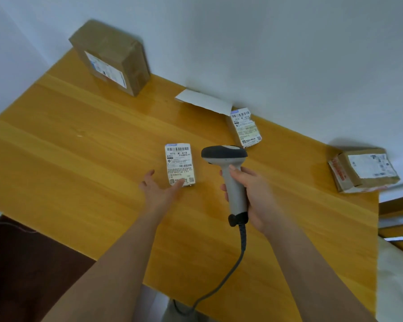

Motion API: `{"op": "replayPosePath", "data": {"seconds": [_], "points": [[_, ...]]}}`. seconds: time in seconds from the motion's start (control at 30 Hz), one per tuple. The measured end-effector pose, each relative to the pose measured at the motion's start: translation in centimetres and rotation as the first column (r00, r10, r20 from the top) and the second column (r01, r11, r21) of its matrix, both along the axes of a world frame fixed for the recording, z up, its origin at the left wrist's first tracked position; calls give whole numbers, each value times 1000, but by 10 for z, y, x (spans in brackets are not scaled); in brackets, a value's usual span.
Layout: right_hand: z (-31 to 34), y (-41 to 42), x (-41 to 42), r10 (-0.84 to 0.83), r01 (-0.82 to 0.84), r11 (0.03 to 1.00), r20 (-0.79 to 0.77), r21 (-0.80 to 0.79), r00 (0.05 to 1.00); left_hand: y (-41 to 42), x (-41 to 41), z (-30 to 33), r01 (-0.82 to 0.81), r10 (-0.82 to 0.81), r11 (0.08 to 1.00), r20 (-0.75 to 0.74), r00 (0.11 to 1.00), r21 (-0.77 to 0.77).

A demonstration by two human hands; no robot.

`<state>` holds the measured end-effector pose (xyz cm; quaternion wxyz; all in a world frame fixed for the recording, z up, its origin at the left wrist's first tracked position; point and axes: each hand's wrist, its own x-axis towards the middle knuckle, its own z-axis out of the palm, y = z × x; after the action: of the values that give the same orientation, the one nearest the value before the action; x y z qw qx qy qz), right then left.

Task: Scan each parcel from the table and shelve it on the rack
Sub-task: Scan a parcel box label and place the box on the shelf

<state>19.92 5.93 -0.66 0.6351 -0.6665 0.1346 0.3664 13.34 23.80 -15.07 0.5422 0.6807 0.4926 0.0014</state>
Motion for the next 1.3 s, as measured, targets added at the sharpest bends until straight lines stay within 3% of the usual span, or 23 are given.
{"op": "replayPosePath", "data": {"seconds": [0.3, 0.43, 0.8, 0.97, 1.3], "points": [[19, 21, 2, 31, -31, 999, 9, 20, 999, -6, 15, -11, -63, 63, 987, -5, 998, -146], [33, 27, 2, 17, -17, 999, 16, 29, 1000, 2, 20, -12, -83, 64, 967, -87, 994, -239], [63, 25, -3, -20, 20, 1000, 3, 11, 1000, 1, 39, -6, -152, 94, 951, -219, 971, -268], [71, 19, -6, -25, 25, 1000, 20, -2, 999, 0, 41, -3, -198, 141, 931, -197, 970, -308], [78, 22, -24, -43, 42, 997, 7, 69, 999, 11, -10, 22, -264, 310, 726, -41, 950, -635]]}}
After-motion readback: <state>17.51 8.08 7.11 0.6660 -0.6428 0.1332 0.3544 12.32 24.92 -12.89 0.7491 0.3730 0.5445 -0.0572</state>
